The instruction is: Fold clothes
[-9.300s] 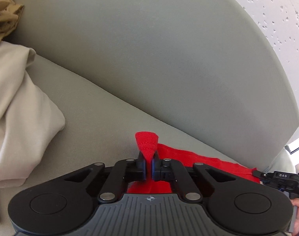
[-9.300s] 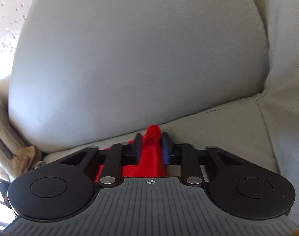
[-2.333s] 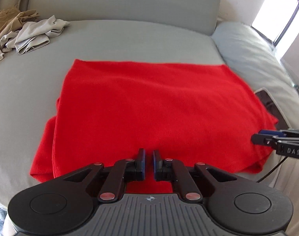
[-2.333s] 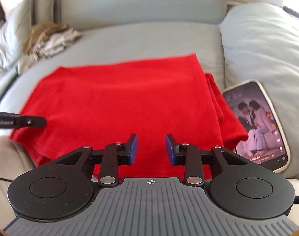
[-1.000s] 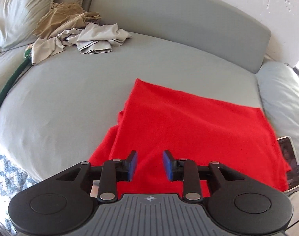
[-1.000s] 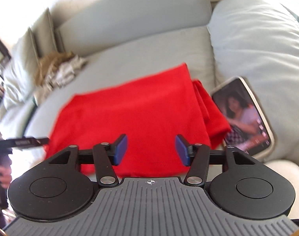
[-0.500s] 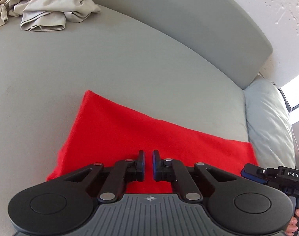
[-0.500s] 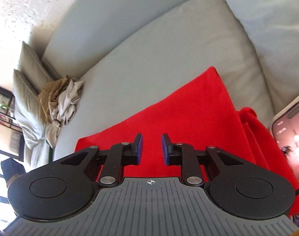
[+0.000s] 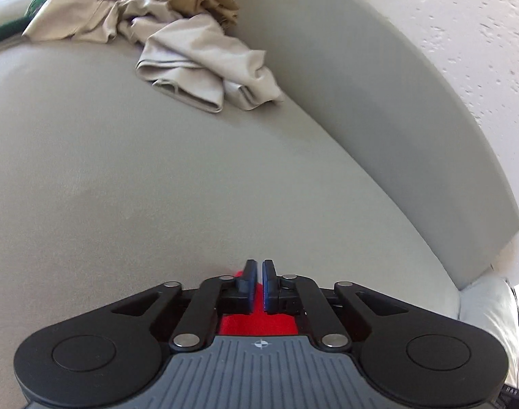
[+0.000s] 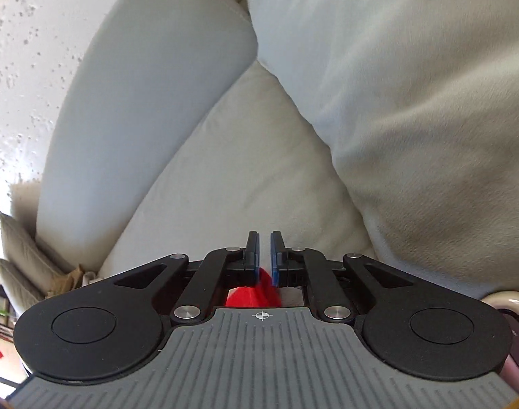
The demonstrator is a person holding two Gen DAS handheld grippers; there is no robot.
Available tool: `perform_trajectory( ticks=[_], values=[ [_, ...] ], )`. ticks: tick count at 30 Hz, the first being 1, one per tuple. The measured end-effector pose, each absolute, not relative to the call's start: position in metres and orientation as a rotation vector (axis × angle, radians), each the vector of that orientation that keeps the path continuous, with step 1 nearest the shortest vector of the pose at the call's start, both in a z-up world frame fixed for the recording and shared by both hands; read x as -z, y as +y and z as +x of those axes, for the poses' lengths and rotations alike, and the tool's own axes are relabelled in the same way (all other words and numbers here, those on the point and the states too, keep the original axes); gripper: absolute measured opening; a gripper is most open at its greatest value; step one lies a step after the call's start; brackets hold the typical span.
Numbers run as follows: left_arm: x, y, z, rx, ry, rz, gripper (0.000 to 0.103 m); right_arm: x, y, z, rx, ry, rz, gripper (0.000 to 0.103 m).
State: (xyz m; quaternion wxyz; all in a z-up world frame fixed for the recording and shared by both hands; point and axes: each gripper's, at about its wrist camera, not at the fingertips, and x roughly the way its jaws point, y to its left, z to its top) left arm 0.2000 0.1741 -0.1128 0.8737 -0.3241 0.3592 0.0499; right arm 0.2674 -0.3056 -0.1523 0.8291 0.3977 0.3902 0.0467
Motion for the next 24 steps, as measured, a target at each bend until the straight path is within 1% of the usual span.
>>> perform_trajectory(
  ticks=[2, 4, 7, 9, 10, 11, 12, 14, 16, 17, 18, 20, 22, 23, 24],
  values=[
    [0.102, 0.154, 0.195, 0.058, 0.773, -0.67, 0.003, 0.144, -0.291, 0.261, -0.206, 0.837, 0.86, 0.01],
    [0.097, 0.126, 0.198, 0.243, 0.827, -0.663, 0.004, 0.141, -0.268, 0.261, -0.34, 0.883, 0.861, 0.011],
    [0.111, 0.093, 0.217, 0.35, 0.92, -0.63, 0.008, 0.158, -0.225, 0.276, -0.536, 1.045, 0.885, 0.013],
    [0.13, 0.08, 0.234, 0.311, 0.979, -0.63, 0.008, 0.176, -0.197, 0.286, -0.595, 1.172, 0.869, 0.013],
    [0.139, 0.074, 0.242, 0.291, 1.008, -0.629, 0.005, 0.183, -0.189, 0.291, -0.579, 1.202, 0.849, 0.013],
    [0.144, 0.074, 0.246, 0.247, 0.996, -0.638, 0.005, 0.191, -0.183, 0.295, -0.559, 1.227, 0.83, 0.001],
    [0.148, 0.079, 0.25, 0.177, 0.963, -0.665, 0.009, 0.196, -0.179, 0.296, -0.538, 1.199, 0.836, 0.0],
    [0.15, 0.093, 0.255, 0.032, 0.892, -0.717, 0.008, 0.194, -0.189, 0.3, -0.425, 1.087, 0.844, 0.0],
    [0.141, 0.107, 0.25, -0.072, 0.841, -0.727, 0.008, 0.187, -0.206, 0.302, -0.253, 0.946, 0.828, 0.0],
    [0.134, 0.111, 0.243, -0.077, 0.824, -0.718, 0.012, 0.183, -0.217, 0.304, -0.189, 0.914, 0.844, 0.005],
    [0.126, 0.116, 0.236, -0.076, 0.809, -0.707, 0.014, 0.178, -0.227, 0.3, -0.164, 0.896, 0.868, 0.008],
    [0.11, 0.123, 0.22, -0.061, 0.796, -0.684, 0.016, 0.165, -0.245, 0.286, -0.151, 0.865, 0.897, 0.008],
    [0.093, 0.128, 0.195, -0.012, 0.816, -0.672, 0.019, 0.148, -0.261, 0.266, -0.167, 0.839, 0.901, 0.01],
    [0.085, 0.128, 0.182, 0.023, 0.826, -0.669, 0.019, 0.14, -0.266, 0.25, -0.179, 0.831, 0.893, 0.012],
    [0.077, 0.129, 0.167, 0.061, 0.837, -0.666, 0.022, 0.132, -0.271, 0.234, -0.191, 0.823, 0.884, 0.014]
  ],
)
